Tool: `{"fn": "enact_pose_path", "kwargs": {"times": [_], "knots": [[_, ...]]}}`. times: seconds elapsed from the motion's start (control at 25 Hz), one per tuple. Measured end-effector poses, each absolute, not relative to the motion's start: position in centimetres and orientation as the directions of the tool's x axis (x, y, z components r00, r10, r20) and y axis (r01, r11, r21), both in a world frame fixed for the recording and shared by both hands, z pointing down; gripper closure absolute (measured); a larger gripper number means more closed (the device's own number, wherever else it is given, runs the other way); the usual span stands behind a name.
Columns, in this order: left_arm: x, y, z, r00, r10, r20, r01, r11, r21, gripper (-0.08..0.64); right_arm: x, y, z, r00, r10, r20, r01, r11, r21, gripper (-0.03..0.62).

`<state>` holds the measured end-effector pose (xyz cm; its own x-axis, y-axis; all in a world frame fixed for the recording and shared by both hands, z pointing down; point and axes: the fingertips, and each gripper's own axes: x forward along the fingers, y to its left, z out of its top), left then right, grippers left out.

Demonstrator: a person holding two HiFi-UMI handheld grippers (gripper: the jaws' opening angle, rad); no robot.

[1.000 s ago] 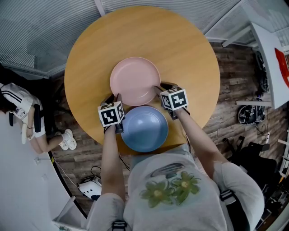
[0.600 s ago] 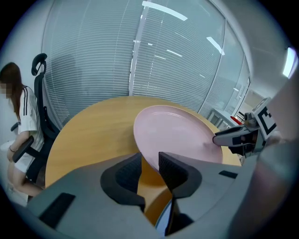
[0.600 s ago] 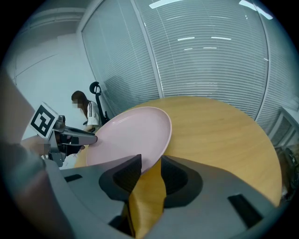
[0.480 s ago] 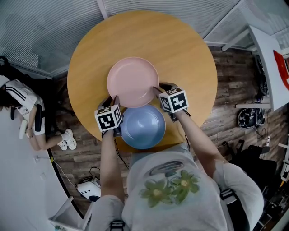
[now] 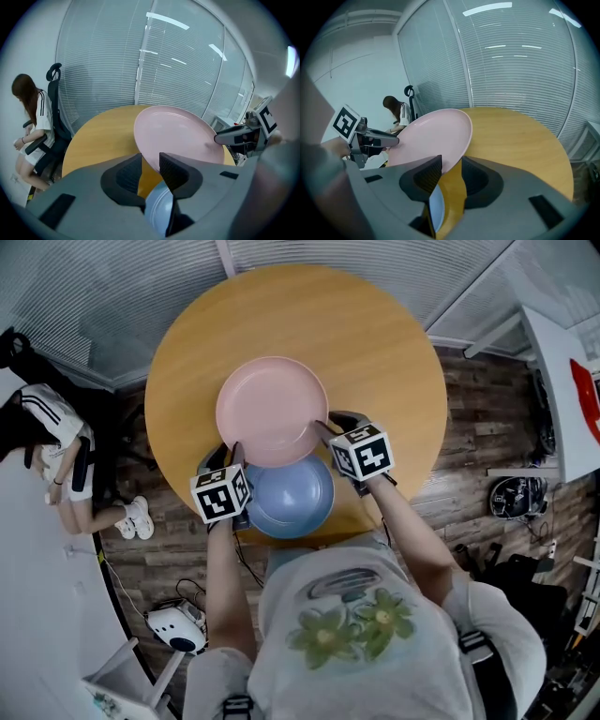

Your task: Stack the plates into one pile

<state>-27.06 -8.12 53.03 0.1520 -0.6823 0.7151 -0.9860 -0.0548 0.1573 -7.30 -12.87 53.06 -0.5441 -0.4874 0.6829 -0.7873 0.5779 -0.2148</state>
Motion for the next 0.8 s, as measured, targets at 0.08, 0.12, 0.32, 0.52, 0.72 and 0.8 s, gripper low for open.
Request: {"fn": "enact_pose_path", "kwargs": {"times": [0.08, 0.12, 0.32, 0.52, 0.72, 0.8], "knots": [[-26.7, -7.1, 52.4, 0.142, -0.690, 0.710, -0.986, -0.038, 0.160, 0.431, -7.1, -12.2, 52.5, -0.557, -0.478, 0.679, -0.775, 0.593, -0.218, 0.443], [-26.6, -6.6, 52.1, 0.136, -0.694, 0.707, -0.987, -0.030, 0.161, 0.431, -7.0, -11.8, 52.3, -0.563, -0.474, 0.677, -0.769, 0.601, -0.218, 0.443], [-25.9, -4.0, 51.3, 0.099, -0.706, 0.701, -0.989, 0.009, 0.148, 0.431, -6.6, -10.0, 51.5, -0.583, -0.453, 0.675, -0.739, 0.641, -0.209, 0.443], [-25.2, -1.0, 51.6, 0.063, -0.706, 0.705, -0.983, 0.079, 0.166, 0.431, -6.3, -8.3, 51.8, -0.606, -0.405, 0.685, -0.693, 0.692, -0.204, 0.443], [-24.9, 1.2, 51.9, 0.023, -0.701, 0.712, -0.975, 0.143, 0.172, 0.431, -6.5, -7.4, 52.1, -0.623, -0.359, 0.695, -0.648, 0.734, -0.201, 0.443], [-24.7, 1.8, 52.0, 0.010, -0.699, 0.715, -0.971, 0.165, 0.175, 0.431, -6.5, -7.2, 52.1, -0.630, -0.344, 0.697, -0.632, 0.748, -0.203, 0.443]]}}
